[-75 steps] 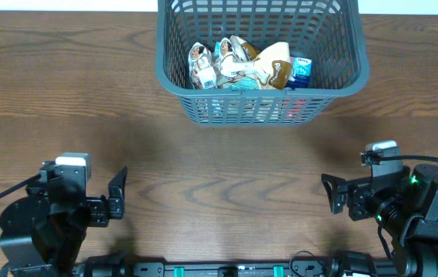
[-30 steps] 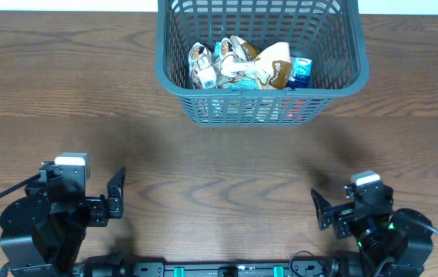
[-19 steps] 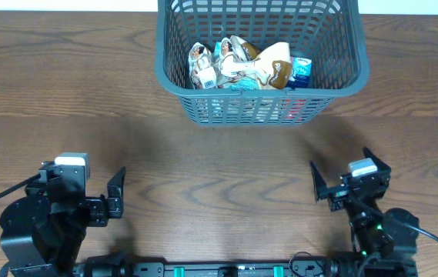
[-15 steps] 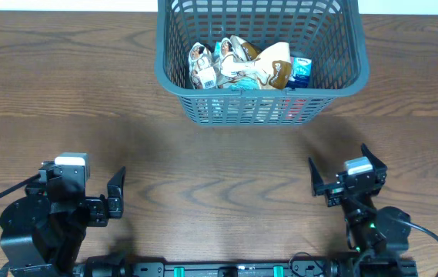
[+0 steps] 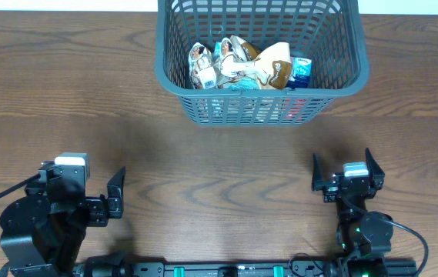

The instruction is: Pack container

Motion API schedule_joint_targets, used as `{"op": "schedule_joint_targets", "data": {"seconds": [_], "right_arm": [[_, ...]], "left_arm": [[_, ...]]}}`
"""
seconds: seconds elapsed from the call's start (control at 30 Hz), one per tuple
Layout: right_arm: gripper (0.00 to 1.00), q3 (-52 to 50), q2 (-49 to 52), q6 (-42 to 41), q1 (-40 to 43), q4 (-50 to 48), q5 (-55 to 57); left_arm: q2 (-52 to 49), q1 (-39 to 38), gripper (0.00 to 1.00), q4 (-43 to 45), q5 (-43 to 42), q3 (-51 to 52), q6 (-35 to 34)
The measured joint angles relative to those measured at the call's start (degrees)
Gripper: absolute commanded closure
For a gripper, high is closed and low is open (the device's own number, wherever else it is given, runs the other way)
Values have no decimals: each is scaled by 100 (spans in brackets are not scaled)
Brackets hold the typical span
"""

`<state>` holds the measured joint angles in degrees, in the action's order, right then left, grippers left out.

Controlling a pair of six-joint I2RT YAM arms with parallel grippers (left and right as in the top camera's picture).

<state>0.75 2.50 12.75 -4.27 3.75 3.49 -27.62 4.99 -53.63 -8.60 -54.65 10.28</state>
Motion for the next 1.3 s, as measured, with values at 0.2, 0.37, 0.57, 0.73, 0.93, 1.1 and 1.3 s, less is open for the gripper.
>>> {"op": "schedule_joint_targets", "data": {"seconds": [0.2, 0.37, 0.57, 0.73, 0.93, 1.1, 1.3], "right_arm": [[0, -28, -87, 0, 0, -22, 186], [1, -28, -92, -92, 2, -35, 317], [1, -28, -92, -822, 7, -83, 765], [1, -28, -92, -1176, 7, -101, 968], [1, -28, -92, -1679, 7, -111, 1163], [1, -28, -92, -1891, 7, -118, 1180], [1, -28, -92, -1980, 7, -118, 1178]], "left_arm": [[0, 0, 1, 2, 0, 0, 0], [0, 0, 1, 2, 0, 0, 0], [0, 0, 1, 2, 0, 0, 0], [0, 0, 1, 2, 0, 0, 0], [0, 0, 1, 2, 0, 0, 0], [0, 0, 1, 2, 0, 0, 0], [0, 0, 1, 2, 0, 0, 0]]}}
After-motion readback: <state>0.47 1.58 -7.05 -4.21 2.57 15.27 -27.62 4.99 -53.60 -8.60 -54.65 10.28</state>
